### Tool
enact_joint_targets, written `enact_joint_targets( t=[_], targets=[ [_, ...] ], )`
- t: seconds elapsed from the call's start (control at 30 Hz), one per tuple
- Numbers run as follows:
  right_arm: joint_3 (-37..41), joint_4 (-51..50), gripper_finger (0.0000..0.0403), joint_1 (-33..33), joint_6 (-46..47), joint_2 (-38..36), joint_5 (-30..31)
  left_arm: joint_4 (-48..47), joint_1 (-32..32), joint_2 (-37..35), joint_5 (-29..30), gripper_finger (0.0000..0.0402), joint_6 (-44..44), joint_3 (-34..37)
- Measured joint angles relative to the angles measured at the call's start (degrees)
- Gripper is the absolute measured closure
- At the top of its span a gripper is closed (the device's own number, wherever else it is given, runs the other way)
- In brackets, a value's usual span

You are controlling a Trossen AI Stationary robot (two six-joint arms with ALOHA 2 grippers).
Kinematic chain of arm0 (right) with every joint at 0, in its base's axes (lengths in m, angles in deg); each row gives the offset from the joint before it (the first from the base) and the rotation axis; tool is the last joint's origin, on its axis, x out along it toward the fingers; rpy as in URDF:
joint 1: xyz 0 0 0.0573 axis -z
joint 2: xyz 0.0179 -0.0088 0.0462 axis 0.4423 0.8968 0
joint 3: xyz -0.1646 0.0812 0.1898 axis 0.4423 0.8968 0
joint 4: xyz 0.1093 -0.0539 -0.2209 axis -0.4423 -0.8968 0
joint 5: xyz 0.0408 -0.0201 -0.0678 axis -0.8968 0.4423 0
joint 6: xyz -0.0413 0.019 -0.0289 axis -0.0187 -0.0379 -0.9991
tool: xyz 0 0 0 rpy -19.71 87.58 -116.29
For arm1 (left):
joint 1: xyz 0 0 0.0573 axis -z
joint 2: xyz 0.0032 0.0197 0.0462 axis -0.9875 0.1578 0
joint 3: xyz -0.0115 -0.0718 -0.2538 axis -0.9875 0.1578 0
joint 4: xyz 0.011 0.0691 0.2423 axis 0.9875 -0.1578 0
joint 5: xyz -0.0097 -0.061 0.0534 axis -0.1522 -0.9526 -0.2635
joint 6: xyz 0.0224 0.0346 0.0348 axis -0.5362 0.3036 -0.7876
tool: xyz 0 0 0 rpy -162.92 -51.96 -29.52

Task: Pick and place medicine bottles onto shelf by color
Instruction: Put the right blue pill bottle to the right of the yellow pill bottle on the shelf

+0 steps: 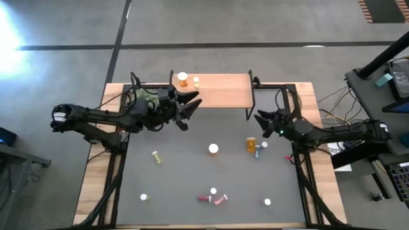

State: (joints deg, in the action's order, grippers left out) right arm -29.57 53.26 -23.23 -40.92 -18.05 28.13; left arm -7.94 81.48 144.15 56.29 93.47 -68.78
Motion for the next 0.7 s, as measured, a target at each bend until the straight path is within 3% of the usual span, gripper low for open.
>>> enact_joint_targets(
  t=[0.23,0.43,0.57,0.7],
  targets=[
    [0.0,14.7,0.0179,0.0,4.5,0.0,2.7,0.0,0.0,0.3,0.0,0.0233,0.0,0.1],
    [-3.7,15.6,0.0179,0.0,8.6,0.0,-4.8,-0.1,-0.1,0.5,0.0,0.0233,0.0,0.1],
    [-12.6,2.7,0.0179,0.0,4.6,0.5,-9.2,-0.1,-0.1,0.6,0.1,0.0233,-0.1,0.0],
    [-27.3,-29.3,0.0179,0.0,2.7,2.4,-6.5,-0.2,-0.3,0.6,0.2,0.0233,-0.3,0.0]
  ],
)
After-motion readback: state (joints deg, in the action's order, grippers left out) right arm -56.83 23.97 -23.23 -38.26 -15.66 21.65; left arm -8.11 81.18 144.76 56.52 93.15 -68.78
